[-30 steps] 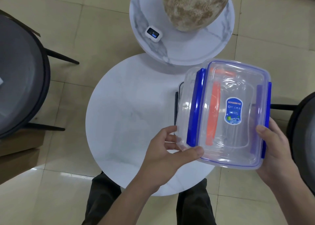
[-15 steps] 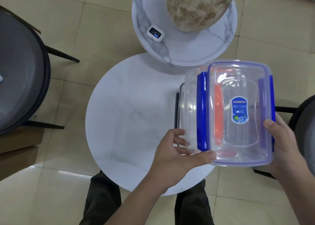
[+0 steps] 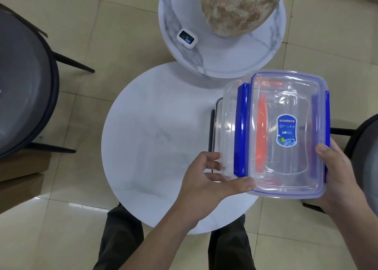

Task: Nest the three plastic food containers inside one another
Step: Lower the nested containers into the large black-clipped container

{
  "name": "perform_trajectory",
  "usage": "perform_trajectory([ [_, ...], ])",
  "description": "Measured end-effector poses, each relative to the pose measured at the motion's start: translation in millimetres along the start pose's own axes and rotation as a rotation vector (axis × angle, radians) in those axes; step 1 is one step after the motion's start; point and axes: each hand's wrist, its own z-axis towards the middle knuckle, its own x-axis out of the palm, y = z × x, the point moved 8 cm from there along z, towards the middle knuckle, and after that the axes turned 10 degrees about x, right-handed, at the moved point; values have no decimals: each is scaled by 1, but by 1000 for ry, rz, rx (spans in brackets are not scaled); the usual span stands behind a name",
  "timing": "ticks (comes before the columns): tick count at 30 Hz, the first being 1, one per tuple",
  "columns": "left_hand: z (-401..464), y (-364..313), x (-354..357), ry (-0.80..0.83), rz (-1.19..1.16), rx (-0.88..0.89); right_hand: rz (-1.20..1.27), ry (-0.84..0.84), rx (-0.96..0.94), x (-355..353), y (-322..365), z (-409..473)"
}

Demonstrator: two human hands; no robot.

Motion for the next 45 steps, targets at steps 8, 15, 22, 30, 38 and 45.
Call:
perform_trajectory([
  [8,0,-3,-3,-13,-16,12,25,24,-17,4,-1,-2],
  [15,1,-6,-4,-6,-17,2,21,17,-35,5,2,-1],
  [22,2,-3,-5,-8,-27,-4,28,26,-54,6,1,-1],
  [30,3,0,-4,-28,-33,16,23,27,-56,8,3,-3],
  [38,1,-1,-4,-37,1,29,6,11,-74,10,5,-6],
  [45,-5,-4,-5,-67,35,13,14,-34,-76,5,5,-12],
])
